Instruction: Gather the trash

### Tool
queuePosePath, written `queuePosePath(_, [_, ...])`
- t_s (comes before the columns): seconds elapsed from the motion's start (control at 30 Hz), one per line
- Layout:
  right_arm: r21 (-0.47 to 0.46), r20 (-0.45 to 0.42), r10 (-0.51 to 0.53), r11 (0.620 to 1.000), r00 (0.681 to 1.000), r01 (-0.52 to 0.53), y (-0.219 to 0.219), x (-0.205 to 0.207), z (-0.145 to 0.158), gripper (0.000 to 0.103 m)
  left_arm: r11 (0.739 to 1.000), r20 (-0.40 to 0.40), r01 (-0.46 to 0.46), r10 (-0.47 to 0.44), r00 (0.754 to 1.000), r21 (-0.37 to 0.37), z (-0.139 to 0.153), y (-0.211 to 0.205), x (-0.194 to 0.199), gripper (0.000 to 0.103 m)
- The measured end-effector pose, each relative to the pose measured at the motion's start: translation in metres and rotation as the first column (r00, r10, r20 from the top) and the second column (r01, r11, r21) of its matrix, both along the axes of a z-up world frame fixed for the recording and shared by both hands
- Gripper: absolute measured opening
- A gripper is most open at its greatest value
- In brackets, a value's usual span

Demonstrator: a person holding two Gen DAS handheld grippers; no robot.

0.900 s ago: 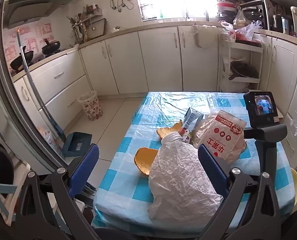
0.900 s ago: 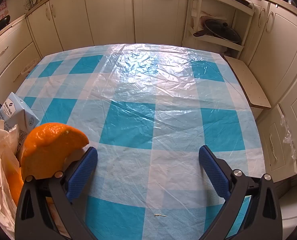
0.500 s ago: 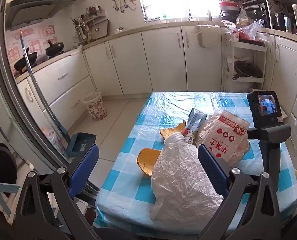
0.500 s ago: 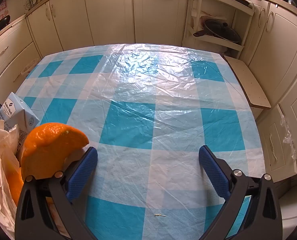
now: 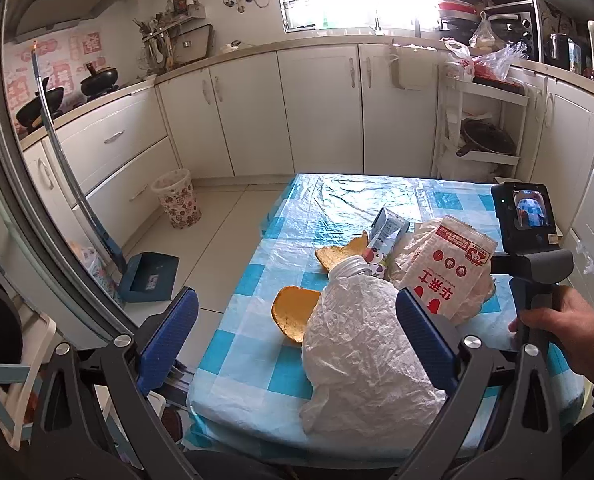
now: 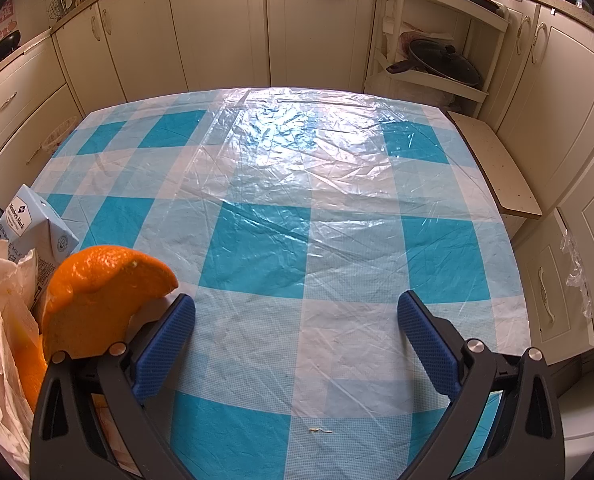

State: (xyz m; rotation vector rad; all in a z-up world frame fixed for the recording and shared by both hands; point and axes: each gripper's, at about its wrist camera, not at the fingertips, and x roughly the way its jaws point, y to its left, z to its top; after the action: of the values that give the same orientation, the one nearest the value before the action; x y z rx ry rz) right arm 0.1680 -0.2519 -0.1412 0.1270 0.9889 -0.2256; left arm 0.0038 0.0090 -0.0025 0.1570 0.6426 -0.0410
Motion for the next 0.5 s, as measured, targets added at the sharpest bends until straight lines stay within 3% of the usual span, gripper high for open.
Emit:
queuePosePath(0.1, [0.019,-0.095,0.061,0.998,0.994,-0.059,0.0,0.006,0.003,0.096,1.0,0.007,0.009,-0.01,1.0,0.006,0.003,-0.001,-0.004,0.095])
queuePosePath(0.17, [0.037,-0.107,0.088,0.996,0.99,-0.084,-0.004,0.004,0.006,0.096,1.0,0.008,0.015,-0.015,1.0,0.008,0.003,-0.001,-0.007,0.095])
queuePosePath(0.27, [0.106,-0.101,-0.03,0.994,0.994,0.041,-0.026,-0.022,0.019,0.096,1.0,0.021,0.014,-0.015,1.0,0.014,0.006,0.004,-0.015,0.095])
queuePosePath(0.3, [0.073,-0.056,-0.061,0.995,0.997,0.065,-0.028,-0.035,0.035,0.096,1.0,0.024,0.012,-0.012,1.0,0.016,0.007,0.005,-0.017,0.095])
queuePosePath(0.37, [0.004,0.119,-0.099,0.995,0.988,0.099,-0.02,-0.077,0.085,0.096,1.0,0.001,0.02,-0.02,1.0,0.009,0.008,0.01,-0.022,0.095])
queuePosePath(0.43, [-0.019,0.319,-0.093,0.994,0.943,0.104,-0.002,-0.134,0.13,0.096,0.999,-0.021,0.022,-0.023,1.0,-0.024,0.011,0.019,-0.033,0.095])
queuePosePath(0.5, [-0.029,0.448,-0.062,0.996,0.892,0.084,0.018,-0.189,0.153,0.096,0.998,-0.026,0.029,-0.03,0.999,-0.051,0.014,0.026,-0.048,0.095])
